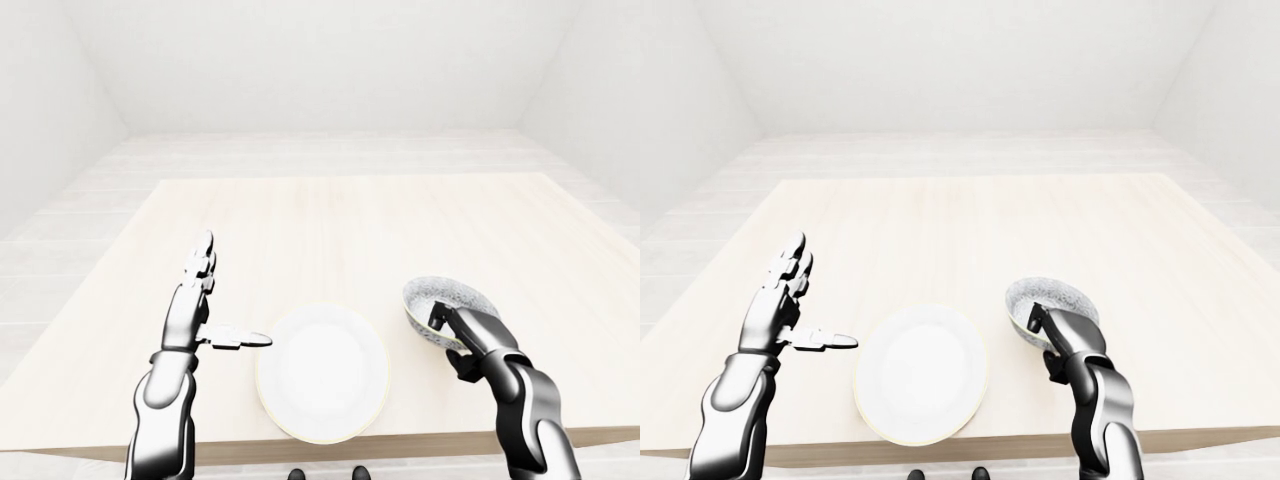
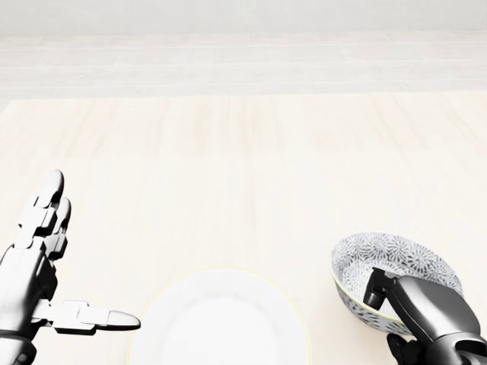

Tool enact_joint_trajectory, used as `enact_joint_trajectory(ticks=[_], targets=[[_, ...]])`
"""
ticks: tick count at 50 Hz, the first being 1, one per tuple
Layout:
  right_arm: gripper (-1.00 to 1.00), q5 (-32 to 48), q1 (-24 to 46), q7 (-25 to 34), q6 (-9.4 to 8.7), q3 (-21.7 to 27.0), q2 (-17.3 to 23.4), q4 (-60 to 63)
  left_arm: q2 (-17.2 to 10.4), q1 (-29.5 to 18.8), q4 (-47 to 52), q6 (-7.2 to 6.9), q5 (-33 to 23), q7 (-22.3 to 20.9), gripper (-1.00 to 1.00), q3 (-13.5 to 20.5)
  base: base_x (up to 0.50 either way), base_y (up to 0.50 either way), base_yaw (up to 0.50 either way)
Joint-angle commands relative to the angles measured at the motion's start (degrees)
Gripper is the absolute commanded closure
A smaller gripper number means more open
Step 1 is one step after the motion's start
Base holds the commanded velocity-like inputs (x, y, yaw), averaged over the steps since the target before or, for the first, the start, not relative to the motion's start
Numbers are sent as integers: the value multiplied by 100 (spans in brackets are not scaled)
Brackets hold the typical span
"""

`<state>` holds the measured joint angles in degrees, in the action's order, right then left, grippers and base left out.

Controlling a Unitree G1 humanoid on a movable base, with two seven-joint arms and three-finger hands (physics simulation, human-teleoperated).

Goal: Put the bowl on the plate.

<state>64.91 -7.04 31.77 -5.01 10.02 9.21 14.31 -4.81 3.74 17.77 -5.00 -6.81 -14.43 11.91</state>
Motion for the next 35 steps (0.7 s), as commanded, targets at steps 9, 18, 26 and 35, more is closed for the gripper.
enact_joint_trajectory(ticks=[9,18,26,35], targets=[[95,514,218,277,1,55,17,633,-11,-45,-148,0,-9,24,-100,-53,0,0,0],[95,675,358,378,1,-47,-100,802,-12,-35,-212,0,-14,33,-100,-50,0,0,0],[97,685,435,113,1,-182,-168,636,-31,-130,-306,0,-36,65,-100,-82,0,0,0],[97,778,557,26,1,-349,-96,728,-63,-184,-293,0,-26,65,-100,-87,0,0,0]])
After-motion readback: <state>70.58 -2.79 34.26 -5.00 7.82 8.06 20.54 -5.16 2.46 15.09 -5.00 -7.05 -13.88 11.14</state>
